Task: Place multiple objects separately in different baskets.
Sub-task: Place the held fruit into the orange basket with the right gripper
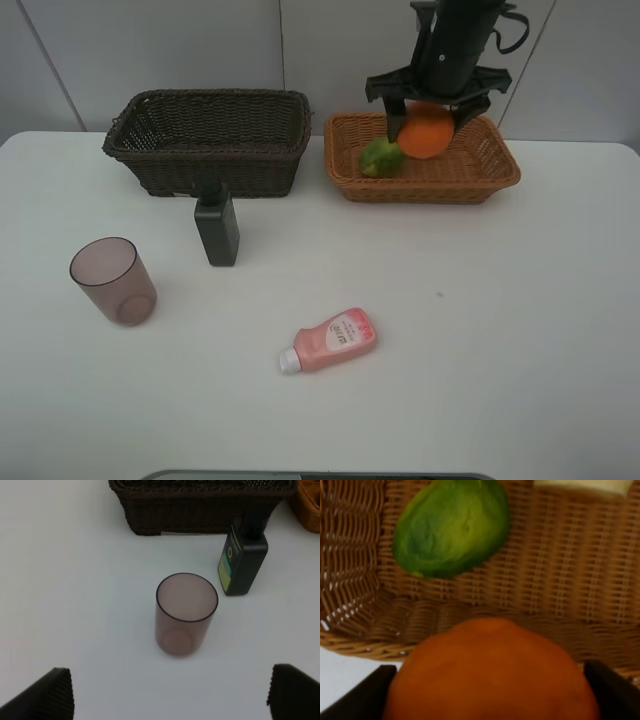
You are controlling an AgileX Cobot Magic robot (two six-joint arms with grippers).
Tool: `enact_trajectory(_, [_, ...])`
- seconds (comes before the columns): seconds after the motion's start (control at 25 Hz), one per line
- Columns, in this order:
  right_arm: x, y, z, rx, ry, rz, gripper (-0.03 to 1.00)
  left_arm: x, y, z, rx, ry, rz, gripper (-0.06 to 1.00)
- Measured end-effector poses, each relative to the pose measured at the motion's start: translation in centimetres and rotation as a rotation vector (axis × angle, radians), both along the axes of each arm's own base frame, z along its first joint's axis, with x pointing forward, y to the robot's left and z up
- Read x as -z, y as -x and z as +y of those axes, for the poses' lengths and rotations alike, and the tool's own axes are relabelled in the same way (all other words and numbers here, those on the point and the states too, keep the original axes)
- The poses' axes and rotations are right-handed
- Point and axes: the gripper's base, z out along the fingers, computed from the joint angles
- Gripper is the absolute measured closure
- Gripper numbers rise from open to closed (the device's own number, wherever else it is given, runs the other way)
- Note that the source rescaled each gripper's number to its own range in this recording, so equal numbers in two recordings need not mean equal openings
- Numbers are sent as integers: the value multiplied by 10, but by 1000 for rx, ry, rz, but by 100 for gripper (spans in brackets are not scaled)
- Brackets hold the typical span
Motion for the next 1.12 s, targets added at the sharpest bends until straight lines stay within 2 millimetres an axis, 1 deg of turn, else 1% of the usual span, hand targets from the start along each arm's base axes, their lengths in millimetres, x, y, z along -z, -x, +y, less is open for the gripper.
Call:
enact_trajectory(0.08, [3,-6,0,-12,27,-28,47,0,0,0,0,0,0,-6])
enact_trajectory(0.2, [4,-15,-7,-27,60,-88,47,0,0,0,0,0,0,-6])
enact_trajectory(0.32, [1,-26,-18,-22,55,-162,47,0,0,0,0,0,0,-6])
enact_trajectory(0.44, [8,-33,-34,10,39,-202,47,0,0,0,0,0,0,-6])
enact_trajectory(0.56, [23,-34,-45,48,20,-202,47,0,0,0,0,0,0,-6])
enact_trajectory(0.76, [48,-29,-52,52,-5,-201,47,0,0,0,0,0,0,-6])
enact_trajectory(0.92, [60,-26,-56,63,-18,-196,47,0,0,0,0,0,0,-6])
enact_trajectory(1.04, [62,-25,-56,64,-21,-196,47,0,0,0,0,0,0,-6])
enact_trajectory(1.08, [62,-25,-56,64,-22,-198,42,0,0,0,0,0,0,-6])
enact_trajectory(1.12, [62,-26,-55,63,-23,-199,31,0,0,0,0,0,0,-6])
